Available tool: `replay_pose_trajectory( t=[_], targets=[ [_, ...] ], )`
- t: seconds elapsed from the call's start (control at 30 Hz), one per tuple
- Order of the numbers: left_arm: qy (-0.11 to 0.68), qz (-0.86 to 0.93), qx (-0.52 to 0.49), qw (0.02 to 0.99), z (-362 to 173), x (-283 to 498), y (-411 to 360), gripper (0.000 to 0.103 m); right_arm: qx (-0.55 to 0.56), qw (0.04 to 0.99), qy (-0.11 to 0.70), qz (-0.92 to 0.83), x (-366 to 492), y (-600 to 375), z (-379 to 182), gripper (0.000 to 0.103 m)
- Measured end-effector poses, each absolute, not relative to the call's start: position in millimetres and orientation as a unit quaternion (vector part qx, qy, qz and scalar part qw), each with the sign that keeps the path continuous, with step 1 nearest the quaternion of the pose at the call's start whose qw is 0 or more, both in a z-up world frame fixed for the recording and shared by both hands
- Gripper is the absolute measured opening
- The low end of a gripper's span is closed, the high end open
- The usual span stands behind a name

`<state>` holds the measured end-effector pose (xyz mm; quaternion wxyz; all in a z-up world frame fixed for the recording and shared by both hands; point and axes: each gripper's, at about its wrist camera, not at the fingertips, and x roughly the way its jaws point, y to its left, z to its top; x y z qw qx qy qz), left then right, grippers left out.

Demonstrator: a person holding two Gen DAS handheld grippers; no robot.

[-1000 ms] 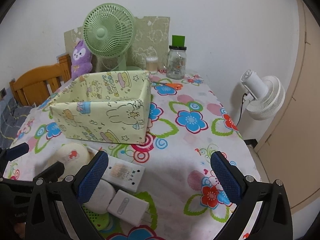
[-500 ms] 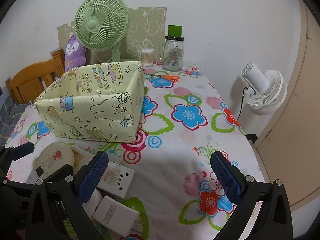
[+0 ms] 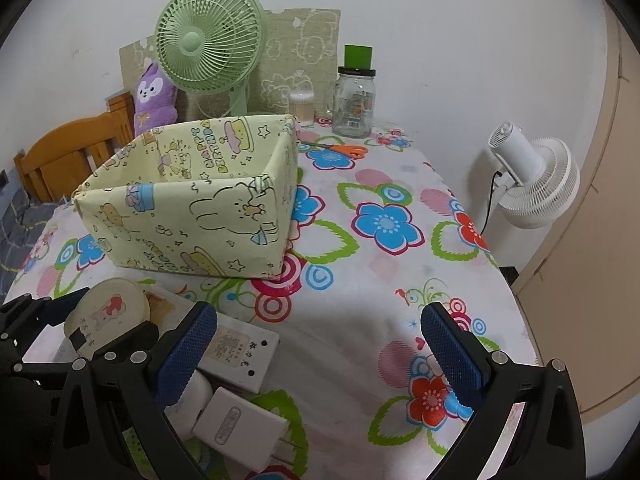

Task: Organize rigid objects
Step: 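Lower the left tool and grasp the round beige bunny-printed case, then grasp the white plug charger with the right tool while the left tool lifts the case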

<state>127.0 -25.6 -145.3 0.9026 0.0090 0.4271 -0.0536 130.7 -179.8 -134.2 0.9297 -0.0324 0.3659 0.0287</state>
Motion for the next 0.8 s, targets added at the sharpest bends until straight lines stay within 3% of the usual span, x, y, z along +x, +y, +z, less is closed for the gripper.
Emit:
replay_pose_trajectory(
  t=[0.8],
  targets=[
    [0.382, -0.025, 0.018, 0.924, -119, 77, 4, 0.079, -0.019, 0.932, 0.356, 0.059, 101, -154, -122, 0.103]
  ],
)
